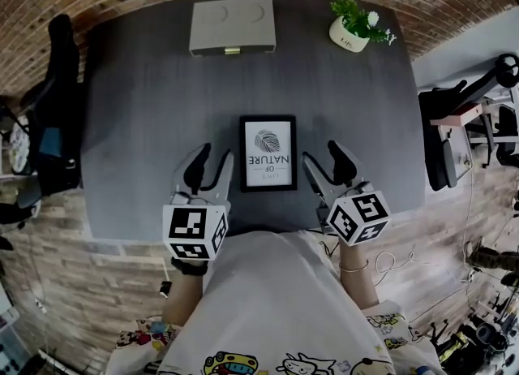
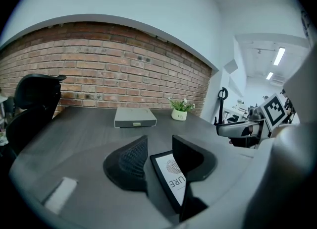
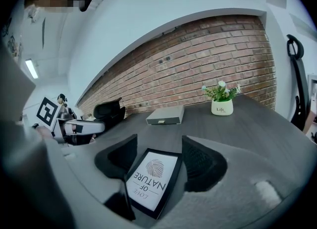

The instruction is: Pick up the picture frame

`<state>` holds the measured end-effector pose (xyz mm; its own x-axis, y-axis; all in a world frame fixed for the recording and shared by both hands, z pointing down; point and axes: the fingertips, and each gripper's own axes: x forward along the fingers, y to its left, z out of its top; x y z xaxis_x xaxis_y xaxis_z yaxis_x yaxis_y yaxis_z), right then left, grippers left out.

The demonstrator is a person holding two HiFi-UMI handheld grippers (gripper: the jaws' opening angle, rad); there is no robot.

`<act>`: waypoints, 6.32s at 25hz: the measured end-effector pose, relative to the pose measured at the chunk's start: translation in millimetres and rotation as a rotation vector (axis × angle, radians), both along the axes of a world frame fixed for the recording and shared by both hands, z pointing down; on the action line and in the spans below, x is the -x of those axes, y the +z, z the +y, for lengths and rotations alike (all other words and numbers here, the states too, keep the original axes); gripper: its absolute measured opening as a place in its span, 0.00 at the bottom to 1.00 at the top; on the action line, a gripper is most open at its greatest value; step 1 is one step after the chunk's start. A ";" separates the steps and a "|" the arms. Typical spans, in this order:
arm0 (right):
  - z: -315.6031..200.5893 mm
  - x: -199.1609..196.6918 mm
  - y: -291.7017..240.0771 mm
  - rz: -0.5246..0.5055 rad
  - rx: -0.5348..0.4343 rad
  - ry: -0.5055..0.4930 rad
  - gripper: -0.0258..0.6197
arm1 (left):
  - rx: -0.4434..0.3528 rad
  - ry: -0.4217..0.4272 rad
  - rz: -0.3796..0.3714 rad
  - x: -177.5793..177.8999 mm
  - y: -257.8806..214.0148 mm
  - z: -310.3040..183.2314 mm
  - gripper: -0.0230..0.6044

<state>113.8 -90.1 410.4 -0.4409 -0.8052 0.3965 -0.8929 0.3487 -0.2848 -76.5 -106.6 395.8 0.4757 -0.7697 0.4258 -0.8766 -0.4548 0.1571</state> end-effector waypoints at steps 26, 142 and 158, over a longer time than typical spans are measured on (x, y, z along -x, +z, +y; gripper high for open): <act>-0.4 18.7 74.4 -0.045 0.177 -0.052 0.45 | 0.239 0.076 -0.048 -36.7 103.4 0.2 0.33; -14.0 76.0 127.5 -0.854 0.742 -0.329 0.06 | 0.529 -0.114 0.196 -28.7 169.5 -5.4 0.18; -18.7 67.1 101.0 -0.817 0.642 -0.282 0.06 | 0.414 -0.143 0.265 -9.1 131.9 -21.4 0.21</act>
<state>46.8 -108.8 511.4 -0.9010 -0.3793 0.2105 -0.2604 0.0850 -0.9617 -67.4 -127.9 527.7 0.5109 -0.6268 0.5883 -0.8312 -0.1859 0.5239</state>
